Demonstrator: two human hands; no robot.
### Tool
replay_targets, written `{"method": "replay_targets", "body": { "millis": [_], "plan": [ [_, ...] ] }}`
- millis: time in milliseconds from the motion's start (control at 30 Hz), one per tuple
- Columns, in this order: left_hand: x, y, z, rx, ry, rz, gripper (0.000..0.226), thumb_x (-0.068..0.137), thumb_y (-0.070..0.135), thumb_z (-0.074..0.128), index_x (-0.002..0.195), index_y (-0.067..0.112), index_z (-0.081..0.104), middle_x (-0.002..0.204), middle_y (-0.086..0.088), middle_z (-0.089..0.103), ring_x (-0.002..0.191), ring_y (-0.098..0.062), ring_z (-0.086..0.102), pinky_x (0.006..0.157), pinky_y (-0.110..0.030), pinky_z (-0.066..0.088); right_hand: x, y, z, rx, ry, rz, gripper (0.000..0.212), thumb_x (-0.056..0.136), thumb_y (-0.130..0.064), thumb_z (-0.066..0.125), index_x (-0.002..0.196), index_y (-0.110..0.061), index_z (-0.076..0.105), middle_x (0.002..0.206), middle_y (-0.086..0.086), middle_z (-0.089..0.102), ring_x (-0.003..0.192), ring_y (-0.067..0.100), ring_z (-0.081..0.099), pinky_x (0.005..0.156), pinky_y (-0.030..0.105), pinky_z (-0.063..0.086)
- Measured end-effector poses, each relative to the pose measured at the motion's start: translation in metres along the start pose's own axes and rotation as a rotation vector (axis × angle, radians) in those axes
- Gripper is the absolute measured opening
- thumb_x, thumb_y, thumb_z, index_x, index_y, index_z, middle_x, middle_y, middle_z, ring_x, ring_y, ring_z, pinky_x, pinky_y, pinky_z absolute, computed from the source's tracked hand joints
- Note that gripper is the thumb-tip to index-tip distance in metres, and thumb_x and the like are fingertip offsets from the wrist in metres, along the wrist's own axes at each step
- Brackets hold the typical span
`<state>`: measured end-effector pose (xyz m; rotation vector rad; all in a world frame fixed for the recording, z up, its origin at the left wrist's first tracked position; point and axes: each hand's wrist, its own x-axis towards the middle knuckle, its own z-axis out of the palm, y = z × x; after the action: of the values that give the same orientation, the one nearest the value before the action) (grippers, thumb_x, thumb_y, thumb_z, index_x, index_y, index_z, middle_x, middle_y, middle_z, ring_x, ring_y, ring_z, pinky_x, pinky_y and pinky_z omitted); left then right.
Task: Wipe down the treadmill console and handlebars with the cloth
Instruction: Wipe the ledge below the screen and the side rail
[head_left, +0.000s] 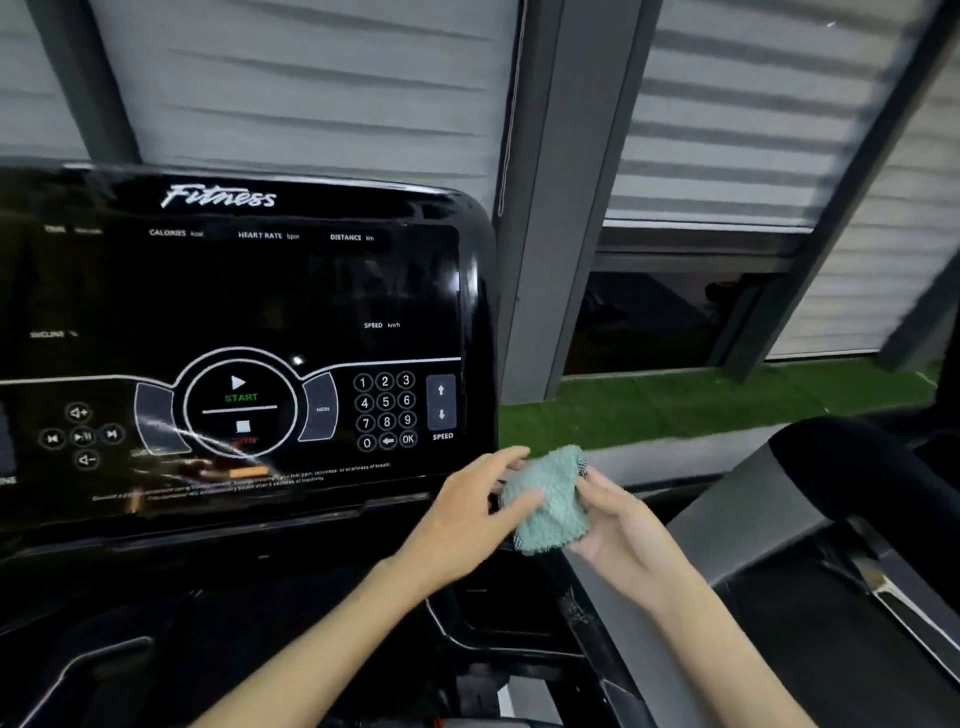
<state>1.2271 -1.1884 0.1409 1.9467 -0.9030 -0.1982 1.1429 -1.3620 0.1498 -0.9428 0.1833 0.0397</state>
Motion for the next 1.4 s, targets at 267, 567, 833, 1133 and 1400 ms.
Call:
{"method": "replay_targets", "body": {
  "millis": [267,567,833,1133,1400],
  "plan": [
    [0.004,0.012,-0.029,0.075,0.078,0.263,0.093,0.068,0.026,0.089,0.146,0.032,0.039,0.139,0.020,0.040,0.131,0.007,0.037,0.110,-0.016,0.033,0.002,-0.021,0.053,0.082,-0.049,-0.074,0.040,0.097,-0.016,0.043,0.135,-0.006,0.050,0.136,0.019,0.054,0.124,0.033,0.054,0.102,0.047,0.046],
    [0.006,0.029,-0.068,-0.050,0.255,0.179,0.022,0.092,0.029,0.066,0.111,0.038,0.071,0.121,0.024,0.060,0.115,0.008,0.048,0.100,-0.005,0.031,0.009,-0.025,0.078,-0.019,-0.032,-0.119,0.037,0.098,-0.016,0.043,0.133,-0.008,0.052,0.133,0.020,0.057,0.120,0.035,0.056,0.104,0.051,0.043],
    [0.009,0.049,-0.093,-0.567,0.264,-0.096,0.019,0.099,0.036,0.055,0.102,0.026,0.071,0.098,0.012,0.076,0.095,-0.004,0.070,0.088,-0.030,0.054,0.007,-0.016,0.086,-0.291,0.056,-0.167,0.029,0.101,-0.009,0.040,0.124,-0.007,0.058,0.121,0.010,0.067,0.110,0.024,0.064,0.092,0.038,0.049],
    [0.012,0.051,-0.098,-0.488,0.247,-0.125,0.027,0.099,0.038,0.055,0.102,0.018,0.072,0.099,0.005,0.076,0.096,-0.010,0.072,0.088,-0.036,0.056,-0.003,-0.029,0.102,-0.338,-0.111,-0.269,0.058,0.083,-0.012,0.056,0.138,-0.024,0.042,0.123,0.016,0.064,0.102,0.027,0.066,0.086,0.035,0.052],
    [0.004,0.055,-0.098,-0.376,0.269,-0.051,0.040,0.092,0.038,0.065,0.119,0.051,0.039,0.097,-0.005,0.070,0.087,-0.022,0.070,0.077,-0.041,0.060,-0.001,-0.033,0.106,-0.644,-0.067,-0.461,0.050,0.085,0.010,0.062,0.126,-0.016,0.048,0.091,0.015,0.066,0.081,0.030,0.069,0.067,0.035,0.056]
  ]
}}
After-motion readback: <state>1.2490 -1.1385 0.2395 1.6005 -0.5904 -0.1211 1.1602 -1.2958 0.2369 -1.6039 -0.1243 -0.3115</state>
